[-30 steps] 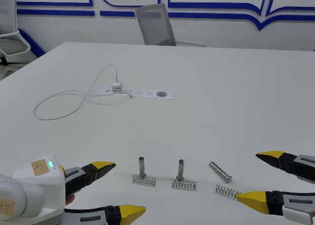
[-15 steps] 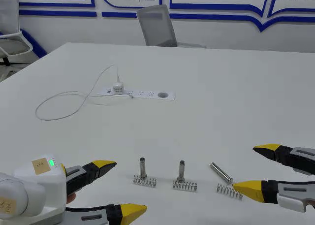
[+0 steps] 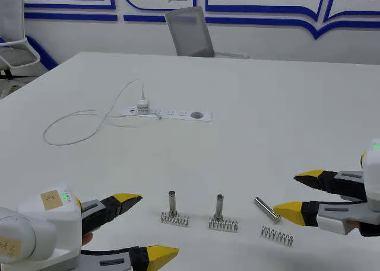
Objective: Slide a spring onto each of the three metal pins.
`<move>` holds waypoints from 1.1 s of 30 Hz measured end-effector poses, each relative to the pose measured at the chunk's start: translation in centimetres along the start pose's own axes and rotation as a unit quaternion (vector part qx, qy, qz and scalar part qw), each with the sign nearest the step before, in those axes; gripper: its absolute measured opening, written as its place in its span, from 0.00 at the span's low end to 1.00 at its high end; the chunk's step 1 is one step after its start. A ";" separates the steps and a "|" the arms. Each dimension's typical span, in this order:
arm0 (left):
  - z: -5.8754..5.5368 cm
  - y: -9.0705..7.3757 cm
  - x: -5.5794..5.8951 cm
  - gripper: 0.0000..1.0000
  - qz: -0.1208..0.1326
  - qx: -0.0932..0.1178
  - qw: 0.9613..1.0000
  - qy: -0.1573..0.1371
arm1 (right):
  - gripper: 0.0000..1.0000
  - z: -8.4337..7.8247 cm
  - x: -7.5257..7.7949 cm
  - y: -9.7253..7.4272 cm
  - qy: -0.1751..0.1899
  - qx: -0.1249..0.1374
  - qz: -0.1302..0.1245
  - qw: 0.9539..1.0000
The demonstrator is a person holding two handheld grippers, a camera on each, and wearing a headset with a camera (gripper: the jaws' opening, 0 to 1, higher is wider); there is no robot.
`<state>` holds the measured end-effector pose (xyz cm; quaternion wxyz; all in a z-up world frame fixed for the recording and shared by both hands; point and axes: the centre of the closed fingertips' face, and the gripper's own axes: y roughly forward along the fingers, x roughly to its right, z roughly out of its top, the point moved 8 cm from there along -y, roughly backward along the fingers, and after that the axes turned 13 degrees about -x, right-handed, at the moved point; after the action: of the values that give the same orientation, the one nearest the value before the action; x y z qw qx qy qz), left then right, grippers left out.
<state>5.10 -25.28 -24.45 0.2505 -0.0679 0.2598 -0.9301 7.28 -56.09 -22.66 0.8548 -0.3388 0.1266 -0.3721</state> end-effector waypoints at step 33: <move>-0.4 0.2 0.4 0.66 -0.006 -0.002 1.000 -0.004 | 0.17 -0.2 1.7 8.1 0.066 -0.166 -0.019 0.984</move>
<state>4.72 -25.48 -24.91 0.2462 -0.0739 0.2603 -0.9307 12.81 -53.39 -28.25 0.7693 -0.4530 0.2363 -0.3837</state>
